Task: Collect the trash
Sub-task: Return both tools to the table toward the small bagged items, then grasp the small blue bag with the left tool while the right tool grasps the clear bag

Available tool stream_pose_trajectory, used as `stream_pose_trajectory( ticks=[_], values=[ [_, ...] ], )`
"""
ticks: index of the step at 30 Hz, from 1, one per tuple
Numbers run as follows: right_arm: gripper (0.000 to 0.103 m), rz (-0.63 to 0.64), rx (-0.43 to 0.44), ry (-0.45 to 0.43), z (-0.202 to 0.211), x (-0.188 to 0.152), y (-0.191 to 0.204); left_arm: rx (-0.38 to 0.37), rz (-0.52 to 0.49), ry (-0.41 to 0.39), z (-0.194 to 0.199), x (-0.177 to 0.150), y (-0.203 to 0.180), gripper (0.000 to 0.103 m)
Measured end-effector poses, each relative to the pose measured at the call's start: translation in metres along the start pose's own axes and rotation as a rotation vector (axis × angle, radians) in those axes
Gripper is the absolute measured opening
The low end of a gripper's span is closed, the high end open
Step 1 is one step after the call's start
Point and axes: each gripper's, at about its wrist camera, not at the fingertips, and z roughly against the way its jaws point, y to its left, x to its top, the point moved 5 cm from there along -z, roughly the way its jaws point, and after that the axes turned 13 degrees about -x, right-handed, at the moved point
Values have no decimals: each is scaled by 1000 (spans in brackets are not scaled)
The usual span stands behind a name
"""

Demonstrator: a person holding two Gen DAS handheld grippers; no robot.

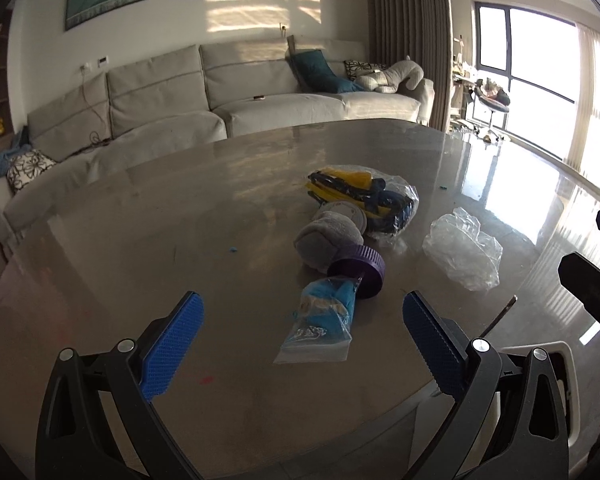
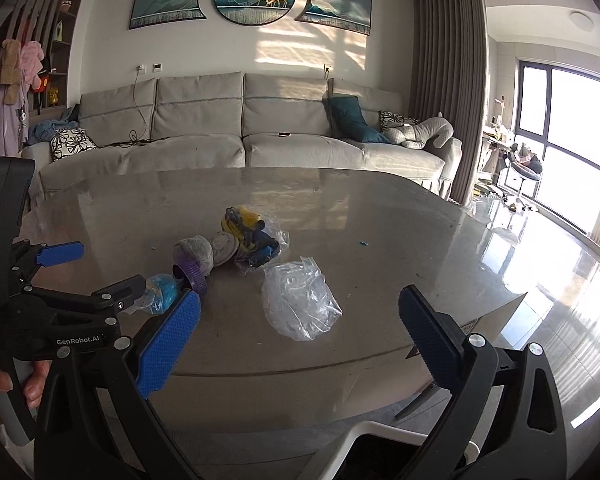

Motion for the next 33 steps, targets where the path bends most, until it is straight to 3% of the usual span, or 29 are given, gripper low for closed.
stream_pose_trajectory(
  ticks=[4,9,12,16,24,33],
  values=[
    [99,19,8,-2,-13,4,10,20,-27,42,-21,-4,5,98],
    [99,-11,33,17,-22,0,12,6,16,95,-46,-12,16,97],
    [99,-23,31,20,-25,0,10,-22,3,171,-63,-21,14,41],
    [99,-62,36,40,-33,-1,6,-47,8,168,-58,-20,9,37],
    [99,-62,8,73,-64,-5,6,12,-52,19,-20,3,0,37],
    [99,-41,7,81,-82,-10,12,23,-25,17,-28,11,7,37]
  ],
)
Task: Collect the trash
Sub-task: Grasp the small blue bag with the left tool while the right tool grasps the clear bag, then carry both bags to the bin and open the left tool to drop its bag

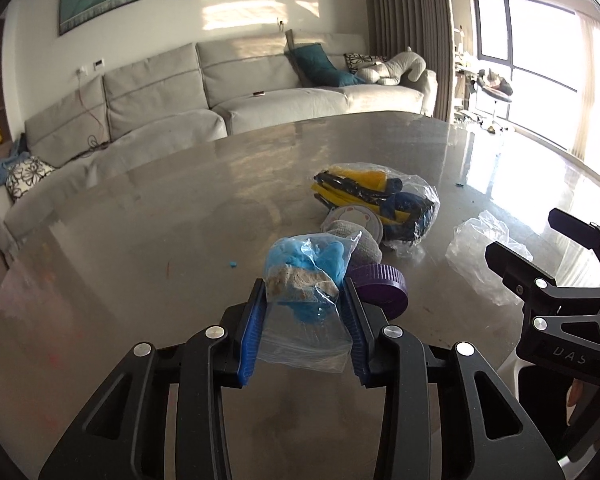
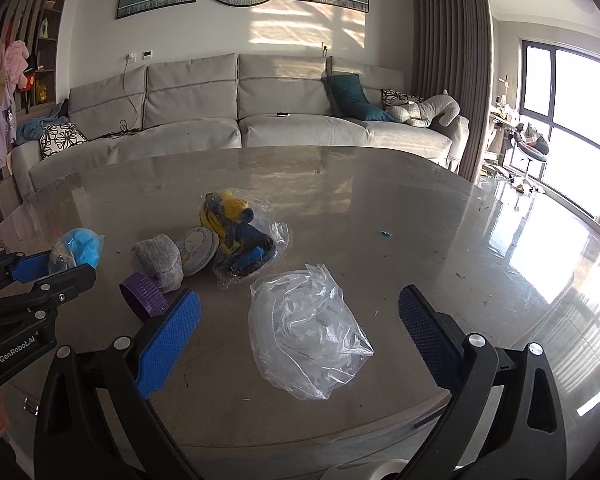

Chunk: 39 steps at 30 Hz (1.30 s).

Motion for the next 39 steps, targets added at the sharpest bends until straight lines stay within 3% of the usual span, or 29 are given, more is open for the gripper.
stream_pose_trajectory(
  ticks=[6,7,8,10,11,12,20,26,34,39],
  values=[
    [96,38,-2,115,-29,-22,8,4,26,0,-1,-1,1,36],
    [87,34,13,141,-32,-27,9,8,23,-2,-1,0,1,36],
    [50,41,21,173,-35,-31,11,9,20,-4,0,0,0,36],
    [39,54,31,192,-33,-33,12,7,20,-11,1,2,-1,36],
    [28,51,50,192,-29,-32,13,7,17,-15,2,3,-2,36],
    [26,39,74,187,-25,-30,13,10,12,-22,3,4,-4,36],
    [25,-14,76,48,44,-4,-8,-43,9,-76,21,9,-20,36],
    [24,-34,23,-15,84,-2,-34,-155,-5,-59,24,7,-49,36],
    [25,-104,-128,29,118,-47,-84,-344,-57,4,28,-14,-111,36],
    [25,-159,-218,67,131,-77,-108,-453,-164,76,25,-42,-166,36]
  ],
)
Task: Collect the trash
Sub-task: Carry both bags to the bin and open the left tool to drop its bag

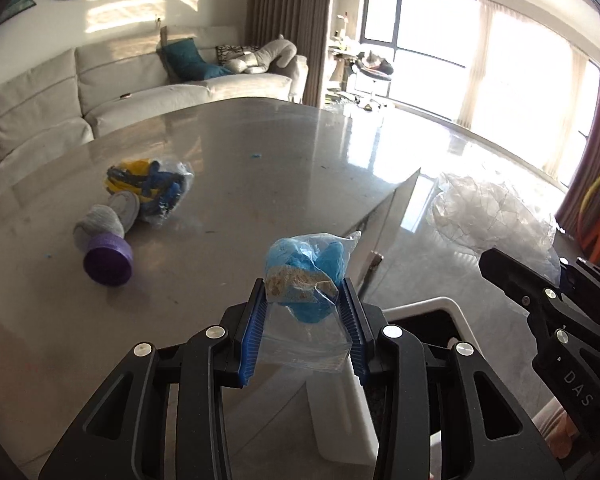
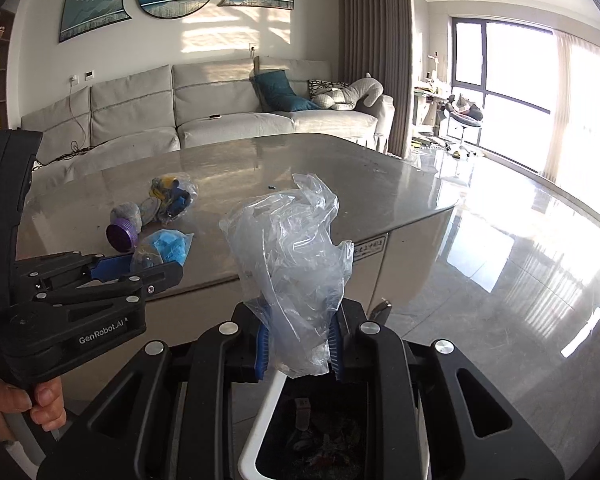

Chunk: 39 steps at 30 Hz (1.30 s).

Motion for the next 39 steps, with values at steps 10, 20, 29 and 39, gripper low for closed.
stream_pose_trajectory(
  ticks=[10,20,29,39],
  values=[
    [26,-50,-72,30,4,-25,-31,-125,-132,39,-20,-14,-67,36],
    [26,-73,-119,53,0,-34,-53,-193,-154,135,-59,-24,-87,37],
    [27,-59,-148,74,-6,-40,-60,-180,-198,305,-97,-45,-103,98],
    [28,-63,-146,81,-7,-46,-63,-173,-132,286,-91,-35,-95,98]
  ],
)
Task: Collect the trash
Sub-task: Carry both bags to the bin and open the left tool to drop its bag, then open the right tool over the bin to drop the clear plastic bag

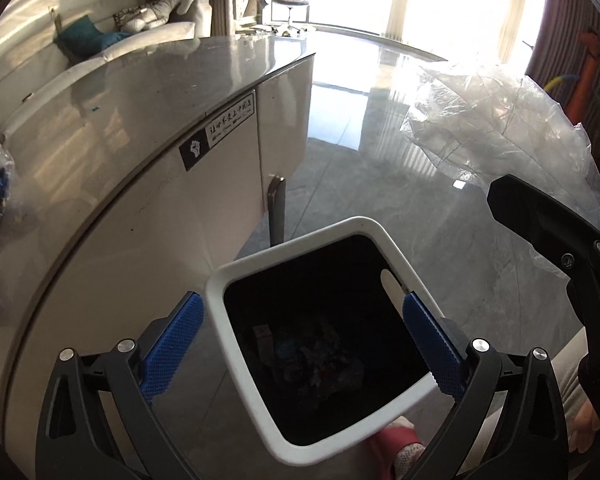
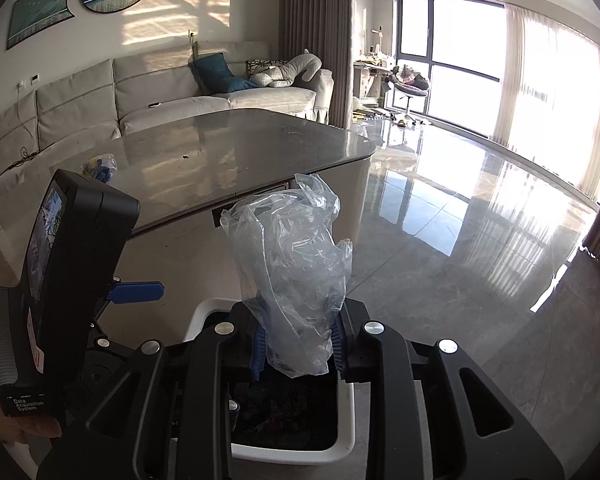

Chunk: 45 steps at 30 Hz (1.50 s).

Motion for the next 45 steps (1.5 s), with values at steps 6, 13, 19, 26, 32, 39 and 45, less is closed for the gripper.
stream_pose_trajectory(
  ticks=[6,13,19,26,32,39,45],
  values=[
    [29,2,6,6,-1,0,1,35,4,-41,12,4,7,98],
    [30,15,20,23,-6,-2,2,127,-1,-83,27,4,18,98],
    [30,44,32,46,-9,-6,10,197,-7,-122,45,2,31,98],
    [33,73,39,74,-10,-14,18,213,20,-160,60,2,43,98],
    [33,152,19,96,-14,-28,30,211,52,-173,67,5,52,98],
    [99,208,-8,220,-36,-46,34,218,70,-191,76,5,64,98],
    [99,147,-12,130,-23,-29,23,225,75,-205,81,4,67,98]
  ],
)
